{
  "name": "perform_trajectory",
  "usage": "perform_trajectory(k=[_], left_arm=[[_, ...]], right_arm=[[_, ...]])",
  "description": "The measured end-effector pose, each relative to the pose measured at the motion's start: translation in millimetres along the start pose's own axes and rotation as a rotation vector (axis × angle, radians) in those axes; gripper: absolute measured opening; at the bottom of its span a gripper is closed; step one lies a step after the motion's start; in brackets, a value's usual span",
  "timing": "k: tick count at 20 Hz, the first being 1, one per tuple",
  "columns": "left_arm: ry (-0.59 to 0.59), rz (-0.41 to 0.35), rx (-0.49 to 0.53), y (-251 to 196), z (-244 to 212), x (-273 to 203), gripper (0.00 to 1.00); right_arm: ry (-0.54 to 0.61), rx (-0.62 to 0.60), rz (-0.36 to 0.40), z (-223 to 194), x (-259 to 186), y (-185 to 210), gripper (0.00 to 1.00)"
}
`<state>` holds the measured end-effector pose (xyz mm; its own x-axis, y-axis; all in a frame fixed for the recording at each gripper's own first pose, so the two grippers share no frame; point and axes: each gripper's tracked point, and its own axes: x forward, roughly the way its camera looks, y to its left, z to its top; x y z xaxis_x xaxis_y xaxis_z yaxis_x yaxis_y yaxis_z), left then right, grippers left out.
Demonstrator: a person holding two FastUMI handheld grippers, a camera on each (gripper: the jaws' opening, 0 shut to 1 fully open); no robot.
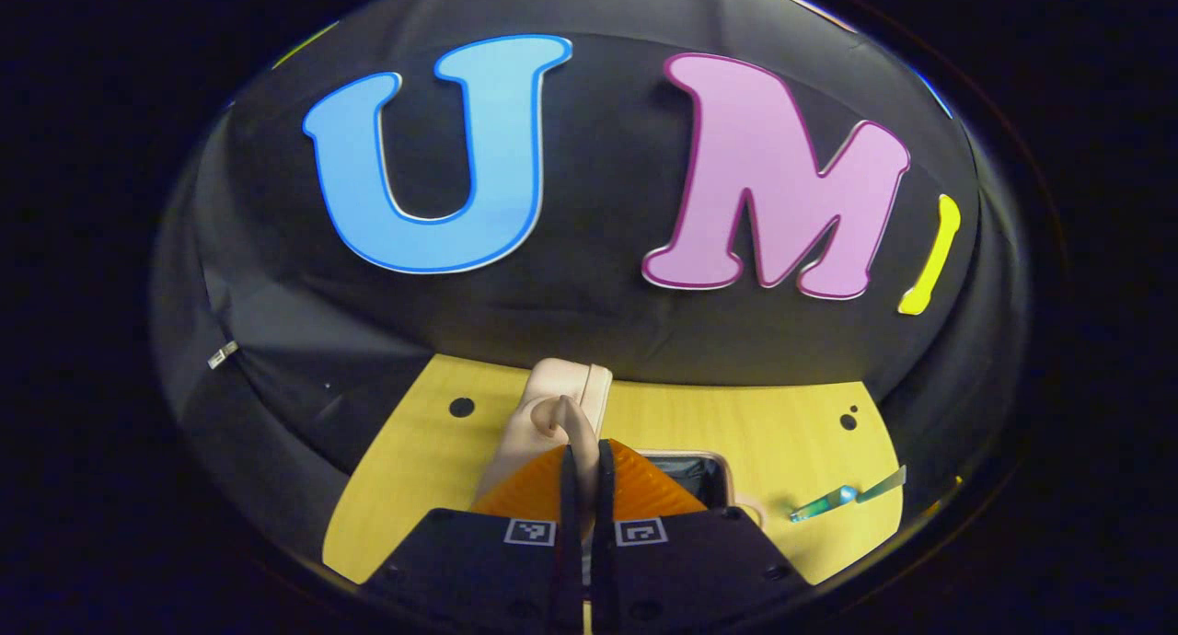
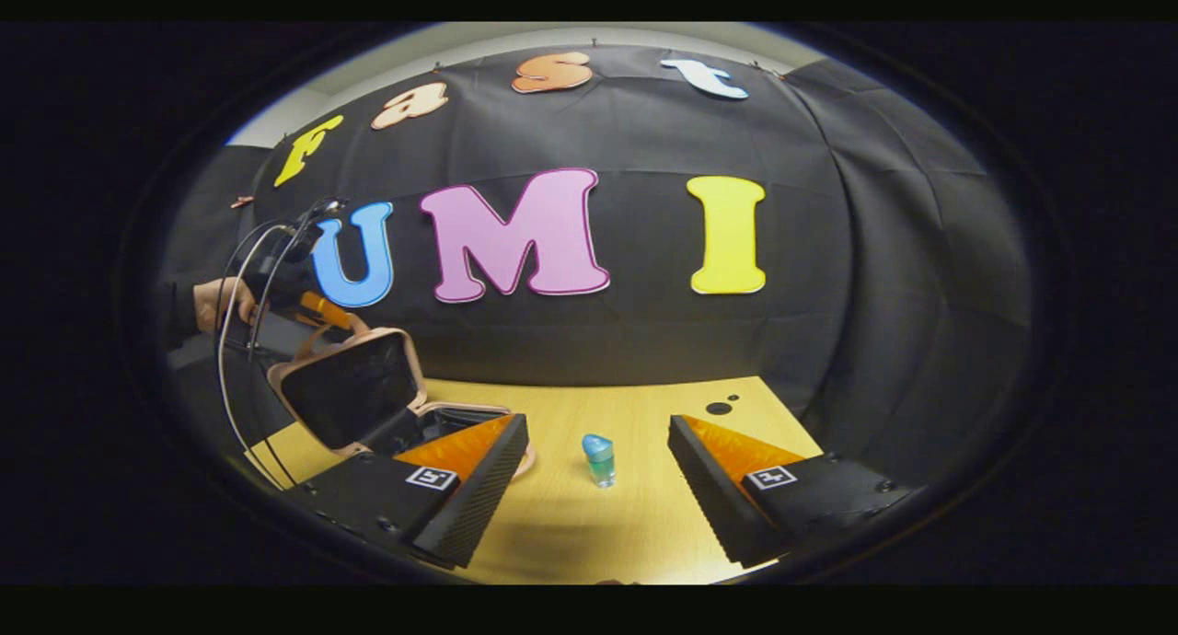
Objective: First open the suitcase, pack the skin care products into it, and then close the suitcase.
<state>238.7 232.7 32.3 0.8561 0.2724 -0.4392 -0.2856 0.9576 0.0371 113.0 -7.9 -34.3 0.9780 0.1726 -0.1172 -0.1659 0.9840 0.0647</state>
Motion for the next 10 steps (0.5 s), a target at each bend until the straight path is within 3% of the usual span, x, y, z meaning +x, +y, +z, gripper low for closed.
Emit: perform_trajectory(k=[6, 10], left_arm=[[-0.017, 0.077, 0.017, 124.6, -13.3, 41.1, 0.08], [0.014, 0.097, -0.006, 193.6, -58.9, 86.3, 0.08]], right_arm=[[-0.005, -0.036, -0.065, 7.8, -12.9, 30.7, 0.98], [-0.004, -0.088, -0.086, 5.2, -20.0, 57.8, 0.97]])
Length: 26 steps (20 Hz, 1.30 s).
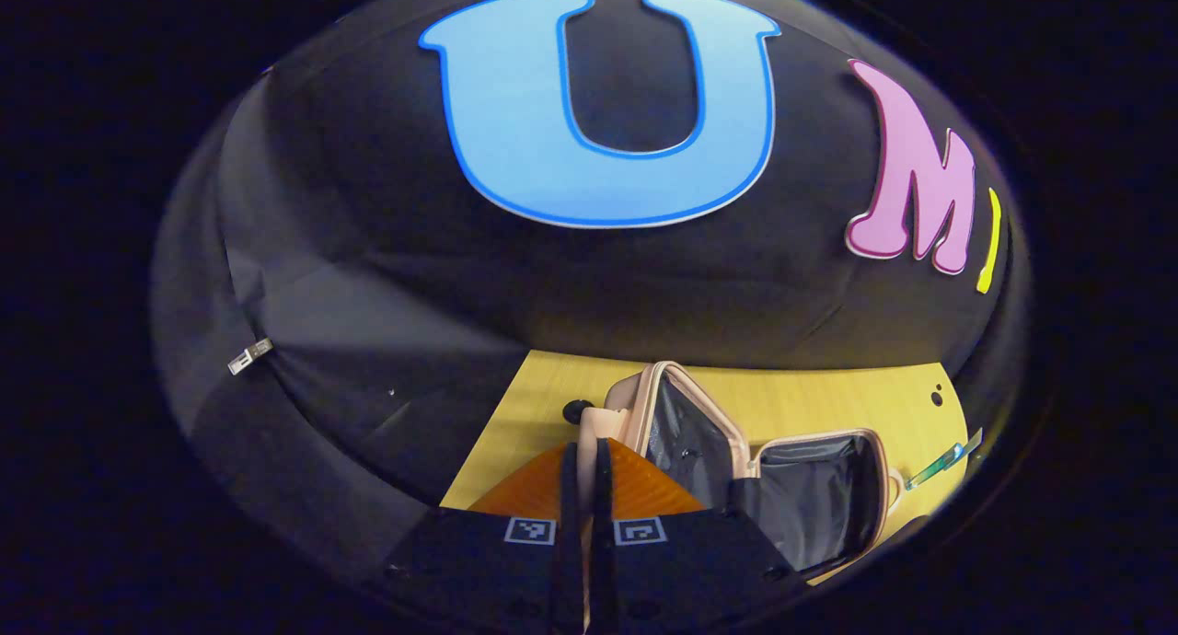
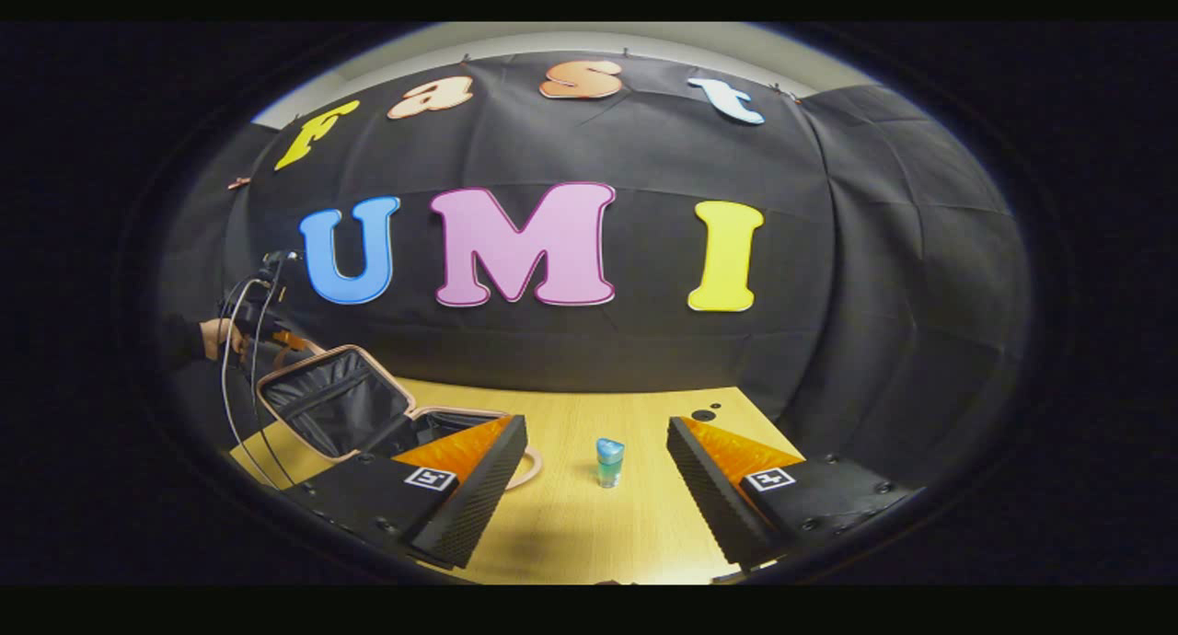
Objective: First open the suitcase, pack the skin care products into it, and then close the suitcase.
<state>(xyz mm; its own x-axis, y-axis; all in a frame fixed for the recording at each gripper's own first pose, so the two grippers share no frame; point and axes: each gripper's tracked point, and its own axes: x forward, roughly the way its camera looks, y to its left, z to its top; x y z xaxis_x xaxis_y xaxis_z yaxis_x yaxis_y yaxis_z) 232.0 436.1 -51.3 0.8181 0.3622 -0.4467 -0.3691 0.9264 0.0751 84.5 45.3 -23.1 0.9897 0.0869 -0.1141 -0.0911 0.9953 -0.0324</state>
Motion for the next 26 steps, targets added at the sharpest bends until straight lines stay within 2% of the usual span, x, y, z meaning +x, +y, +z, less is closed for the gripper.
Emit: perform_trajectory(k=[3, 9, 11, 12, 13, 14, 15, 16, 18, 21, 23, 26], left_arm=[[0.052, 0.019, -0.014, 27.6, -41.1, 47.4, 0.08], [0.116, -0.012, -0.179, 57.6, -112.7, 100.3, 0.08], [0.097, 0.024, -0.16, 68.4, -116.4, 103.1, 0.1], [0.082, 0.062, -0.149, 75.2, -113.2, 100.1, 0.14], [0.037, 0.11, -0.141, 83.4, -104.3, 94.7, 0.14], [-0.016, 0.121, -0.147, 83.7, -88.2, 83.8, 0.31], [-0.081, 0.132, -0.148, 84.8, -71.9, 72.3, 0.31], [-0.14, 0.137, -0.144, 82.9, -53.5, 65.8, 0.53], [-0.225, 0.129, -0.135, 64.8, -19.3, 20.1, 0.97], [-0.351, 0.073, -0.103, 15.9, 17.6, -41.9, 0.96], [-0.429, 0.004, -0.08, -29.6, 34.5, -86.8, 0.96], [-0.436, -0.088, -0.043, -113.6, 16.8, -121.8, 0.96]], right_arm=[[0.031, -0.03, -0.021, -5.7, -3.5, 11.9, 0.97], [0.029, -0.057, -0.078, -4.4, -6.5, 19.1, 0.97], [0.03, -0.05, -0.101, -4.3, -2.3, 14.4, 0.97], [0.035, -0.046, -0.109, -5.0, -0.4, 11.2, 0.97], [0.034, -0.04, -0.12, -3.9, -0.1, 7.1, 0.97], [0.024, -0.035, -0.133, 0.5, 0.6, 1.2, 0.97], [0.017, -0.029, -0.145, 3.9, 0.3, -4.8, 0.97], [0.007, -0.028, -0.155, 5.8, 0.3, -10.6, 0.97], [-0.012, -0.04, -0.177, 10.1, -0.6, -25.1, 0.97], [-0.021, -0.03, -0.205, 10.9, 0.2, -48.6, 0.97], [-0.026, -0.028, -0.219, 11.0, 0.2, -64.3, 0.97], [-0.031, -0.012, -0.23, 7.5, 0.7, -87.5, 0.97]])
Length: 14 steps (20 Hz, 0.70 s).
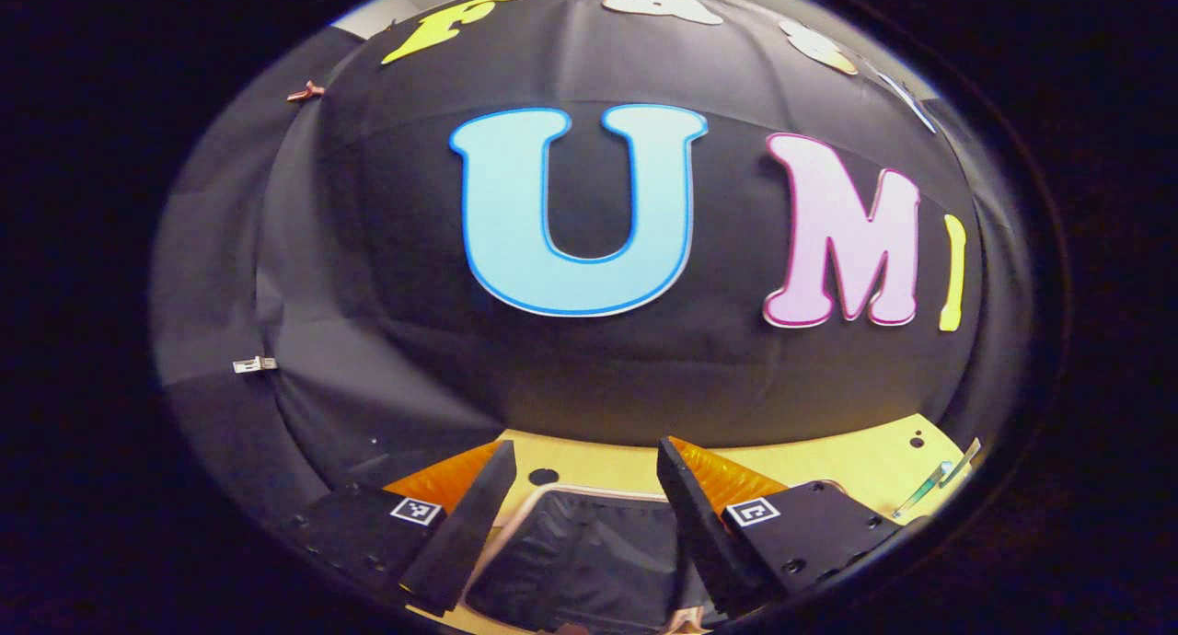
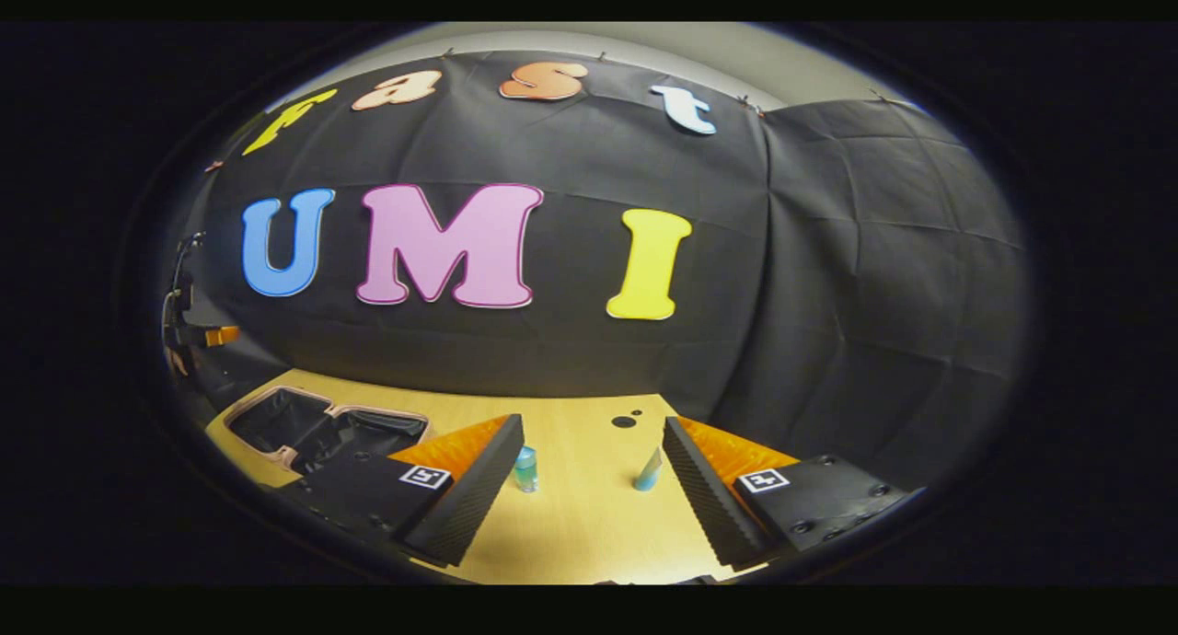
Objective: First open the suitcase, pack the skin care products into it, and then close the suitcase.
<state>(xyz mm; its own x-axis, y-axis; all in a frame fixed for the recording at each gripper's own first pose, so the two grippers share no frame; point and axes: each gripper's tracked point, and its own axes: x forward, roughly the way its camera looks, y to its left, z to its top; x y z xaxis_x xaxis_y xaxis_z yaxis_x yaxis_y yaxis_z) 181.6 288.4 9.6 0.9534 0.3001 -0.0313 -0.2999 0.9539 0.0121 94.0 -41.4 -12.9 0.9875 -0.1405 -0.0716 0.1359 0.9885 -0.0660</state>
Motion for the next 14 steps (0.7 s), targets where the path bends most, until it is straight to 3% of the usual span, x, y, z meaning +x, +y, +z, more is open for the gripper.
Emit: perform_trajectory(k=[4, 5, 6, 10, 11, 14], left_arm=[[0.0, -0.157, -0.044, -133.9, -37.8, -29.8, 0.96], [0.009, -0.198, -0.037, -165.8, -50.8, -40.4, 0.96], [0.019, -0.233, -0.023, -196.2, -62.5, -48.8, 0.96], [0.068, -0.399, 0.019, -321.0, -116.5, -60.5, 0.96], [0.082, -0.441, 0.029, -350.2, -125.7, -61.3, 0.96], [0.117, -0.519, 0.078, -422.0, -159.7, -56.0, 0.96]], right_arm=[[-0.007, -0.01, 0.02, -9.2, 11.0, -24.0, 0.97], [-0.002, -0.02, 0.029, -14.5, 15.0, -29.7, 0.93], [0.009, -0.023, 0.036, -21.4, 17.6, -37.6, 0.97], [0.04, -0.035, 0.045, -46.0, 32.8, -65.5, 0.93], [0.052, -0.032, 0.047, -52.9, 36.1, -71.9, 0.97], [0.087, -0.037, 0.052, -76.5, 48.8, -88.9, 0.97]])
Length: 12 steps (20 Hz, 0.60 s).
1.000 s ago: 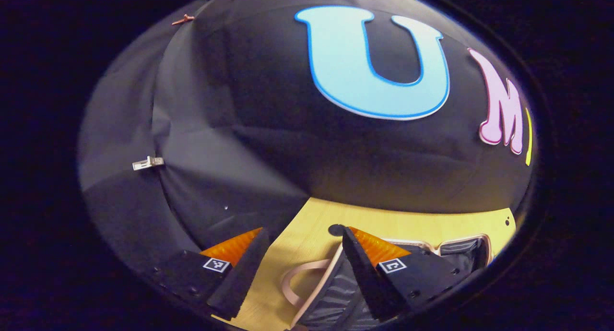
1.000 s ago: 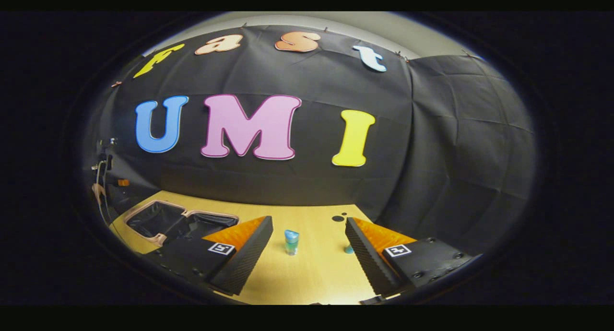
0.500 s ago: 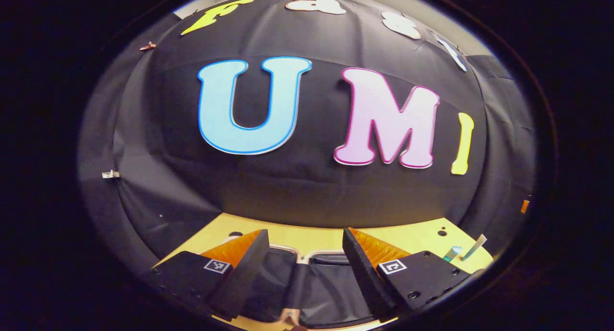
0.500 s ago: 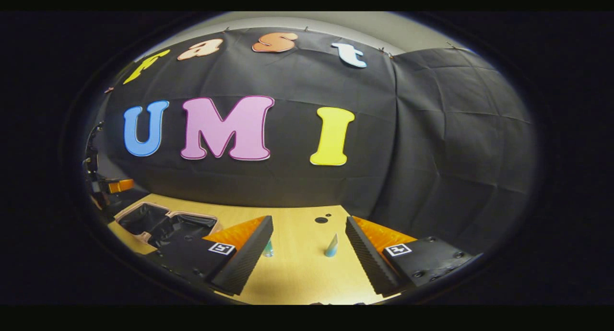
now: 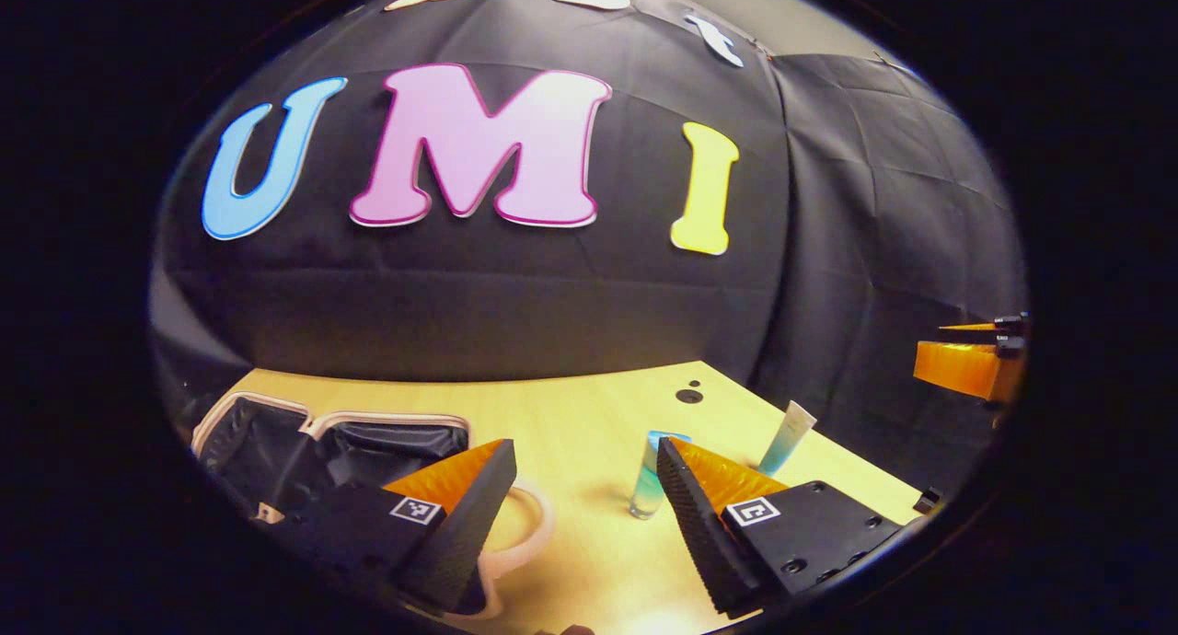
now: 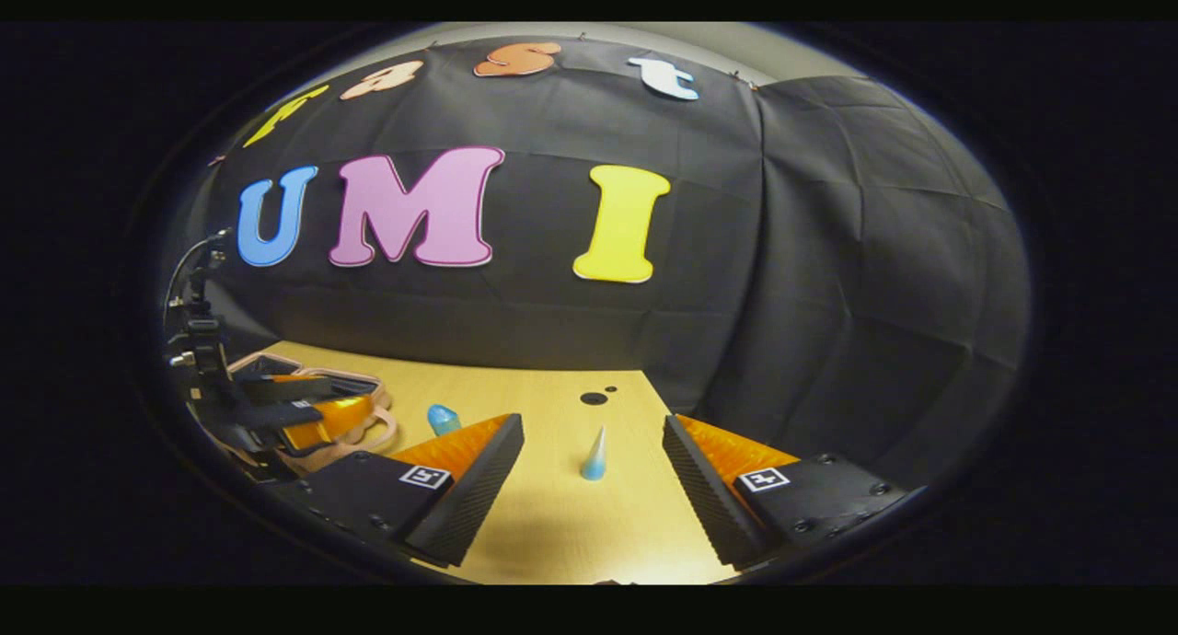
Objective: First open the suitcase, pack the skin care products into it, and then close the suitcase.
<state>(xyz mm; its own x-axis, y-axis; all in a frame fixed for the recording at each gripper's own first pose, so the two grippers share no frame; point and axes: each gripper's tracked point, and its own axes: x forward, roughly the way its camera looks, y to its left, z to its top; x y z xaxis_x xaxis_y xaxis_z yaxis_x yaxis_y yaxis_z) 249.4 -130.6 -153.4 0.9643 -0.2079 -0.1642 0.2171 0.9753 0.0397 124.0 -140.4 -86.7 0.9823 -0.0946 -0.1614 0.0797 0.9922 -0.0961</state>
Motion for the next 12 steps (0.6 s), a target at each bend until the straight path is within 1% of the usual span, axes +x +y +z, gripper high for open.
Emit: perform_trajectory(k=[2, 4, 6, 9, 11, 12], left_arm=[[0.032, -0.036, 0.009, -28.0, -24.2, 26.9, 0.96], [0.081, -0.039, 0.004, -37.4, -50.0, 53.9, 0.96], [0.14, -0.012, 0.001, -35.7, -76.3, 77.4, 0.97], [0.188, 0.003, -0.007, -33.2, -98.1, 102.7, 0.97], [0.205, -0.005, -0.025, -35.9, -106.0, 114.2, 0.96], [0.208, -0.009, -0.038, -37.9, -107.5, 119.2, 0.93]], right_arm=[[0.036, 0.008, 0.006, -17.6, 12.5, -8.3, 0.97], [0.048, 0.021, 0.017, -28.4, 25.1, -11.7, 0.98], [0.069, 0.006, 0.032, -46.1, 41.9, -11.0, 0.97], [0.109, 0.002, 0.036, -70.3, 66.4, -9.8, 0.97], [0.133, 0.014, 0.036, -85.1, 84.4, -8.1, 0.97], [0.143, 0.02, 0.035, -91.5, 92.1, -7.3, 0.98]])
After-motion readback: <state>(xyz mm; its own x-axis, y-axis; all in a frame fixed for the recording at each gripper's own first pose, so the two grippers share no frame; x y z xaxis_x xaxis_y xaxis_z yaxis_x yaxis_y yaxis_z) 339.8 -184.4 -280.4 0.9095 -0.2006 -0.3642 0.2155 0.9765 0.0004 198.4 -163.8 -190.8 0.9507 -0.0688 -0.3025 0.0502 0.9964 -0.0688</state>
